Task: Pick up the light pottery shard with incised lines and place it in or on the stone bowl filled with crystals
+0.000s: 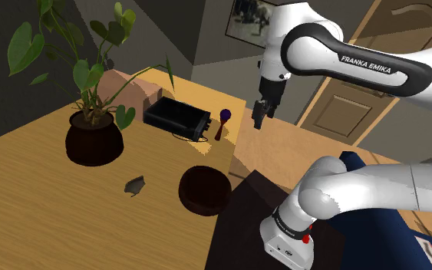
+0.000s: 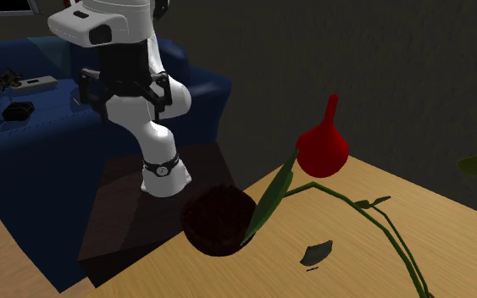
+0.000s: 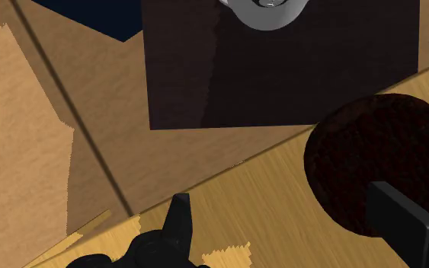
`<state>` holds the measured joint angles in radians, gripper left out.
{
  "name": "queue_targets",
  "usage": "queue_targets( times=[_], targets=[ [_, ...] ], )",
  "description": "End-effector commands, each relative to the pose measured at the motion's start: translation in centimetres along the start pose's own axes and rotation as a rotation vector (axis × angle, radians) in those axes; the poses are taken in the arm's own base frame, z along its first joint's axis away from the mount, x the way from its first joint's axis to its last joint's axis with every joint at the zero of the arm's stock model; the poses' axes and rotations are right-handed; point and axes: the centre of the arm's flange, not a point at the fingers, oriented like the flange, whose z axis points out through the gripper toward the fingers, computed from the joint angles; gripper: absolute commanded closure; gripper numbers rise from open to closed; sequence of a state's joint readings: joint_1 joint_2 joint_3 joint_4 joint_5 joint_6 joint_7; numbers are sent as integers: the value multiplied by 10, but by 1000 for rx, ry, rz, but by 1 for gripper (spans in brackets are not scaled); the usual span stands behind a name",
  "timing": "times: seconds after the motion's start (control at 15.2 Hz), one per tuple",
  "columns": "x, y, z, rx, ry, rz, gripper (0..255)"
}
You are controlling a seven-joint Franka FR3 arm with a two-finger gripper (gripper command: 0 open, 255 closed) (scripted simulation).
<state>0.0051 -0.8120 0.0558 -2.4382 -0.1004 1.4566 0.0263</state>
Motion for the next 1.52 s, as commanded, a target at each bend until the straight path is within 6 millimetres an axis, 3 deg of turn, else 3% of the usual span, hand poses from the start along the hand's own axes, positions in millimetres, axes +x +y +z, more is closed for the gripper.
queue_targets(
  times=[0.0,0.66,1.45],
  targets=[
    [0,0,0,0,0,0,0],
    [96,-58,50,-17,66,-358,0],
    [181,-167,105,-38,145,-788,0]
  ],
)
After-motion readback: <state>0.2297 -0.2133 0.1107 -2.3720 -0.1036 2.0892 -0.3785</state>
